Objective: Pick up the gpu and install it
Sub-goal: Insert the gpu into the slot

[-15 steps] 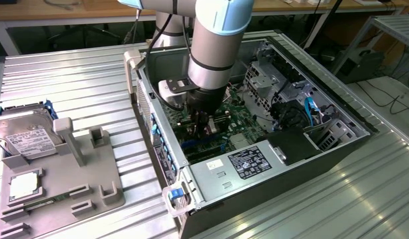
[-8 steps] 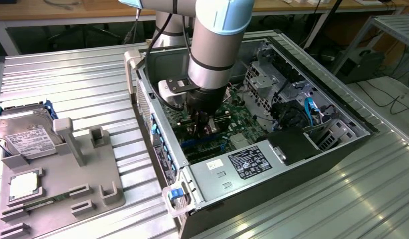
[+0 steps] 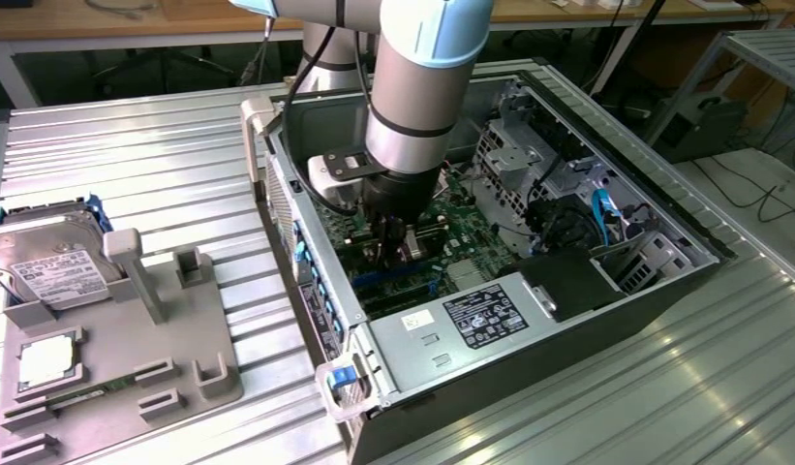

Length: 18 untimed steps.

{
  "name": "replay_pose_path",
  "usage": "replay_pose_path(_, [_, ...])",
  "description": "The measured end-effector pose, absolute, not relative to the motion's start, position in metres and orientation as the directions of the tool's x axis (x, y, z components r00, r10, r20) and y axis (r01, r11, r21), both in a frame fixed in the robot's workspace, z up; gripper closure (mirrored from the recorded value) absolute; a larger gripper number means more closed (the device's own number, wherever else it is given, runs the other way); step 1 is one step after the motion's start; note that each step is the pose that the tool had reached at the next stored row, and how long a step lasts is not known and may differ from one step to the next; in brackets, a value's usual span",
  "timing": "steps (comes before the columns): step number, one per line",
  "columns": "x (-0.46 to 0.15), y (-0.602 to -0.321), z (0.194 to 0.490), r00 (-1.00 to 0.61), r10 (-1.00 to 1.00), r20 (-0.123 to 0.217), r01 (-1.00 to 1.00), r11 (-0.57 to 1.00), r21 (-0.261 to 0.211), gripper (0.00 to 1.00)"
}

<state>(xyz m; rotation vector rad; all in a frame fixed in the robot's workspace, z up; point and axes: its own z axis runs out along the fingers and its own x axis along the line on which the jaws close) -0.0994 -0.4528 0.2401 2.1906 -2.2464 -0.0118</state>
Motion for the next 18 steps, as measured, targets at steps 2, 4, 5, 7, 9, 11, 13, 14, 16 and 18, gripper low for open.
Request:
replay_pose_path(2, [-0.0994, -0.4528, 0.24, -0.025, -1.0, -0.002, -1.0, 0.025, 0.008, 0.69])
replay_pose_path(4, [-0.0994, -0.4528, 0.24, -0.025, -1.0, -0.002, -1.0, 0.025, 0.008, 0.69])
replay_pose_path(5, [-0.0994, -0.4528, 0.2401, -0.025, -1.0, -0.002, -1.0, 0.025, 0.008, 0.69])
replay_pose_path(7, [-0.0995, -0.4529, 0.2401, -0.026, -1.0, -0.002, -1.0, 0.026, 0.008, 0.69])
replay_pose_path(9, [-0.0994, -0.453, 0.2401, -0.027, -1.0, -0.002, -1.0, 0.027, 0.008, 0.69])
replay_pose_path(11, [-0.0995, -0.4531, 0.2401, -0.028, -1.0, -0.002, -1.0, 0.028, 0.008, 0.69])
replay_pose_path(13, [-0.0994, -0.4532, 0.24, -0.029, -1.0, -0.002, -1.0, 0.029, 0.008, 0.69])
replay_pose_path(14, [-0.0994, -0.4533, 0.24, -0.029, -1.0, -0.002, -1.0, 0.029, 0.008, 0.69])
replay_pose_path(16, [-0.0995, -0.4536, 0.2397, -0.029, -1.0, -0.002, -1.0, 0.029, 0.008, 0.69])
replay_pose_path(18, [-0.0995, -0.4536, 0.239, -0.029, -1.0, -0.002, -1.0, 0.029, 0.008, 0.69])
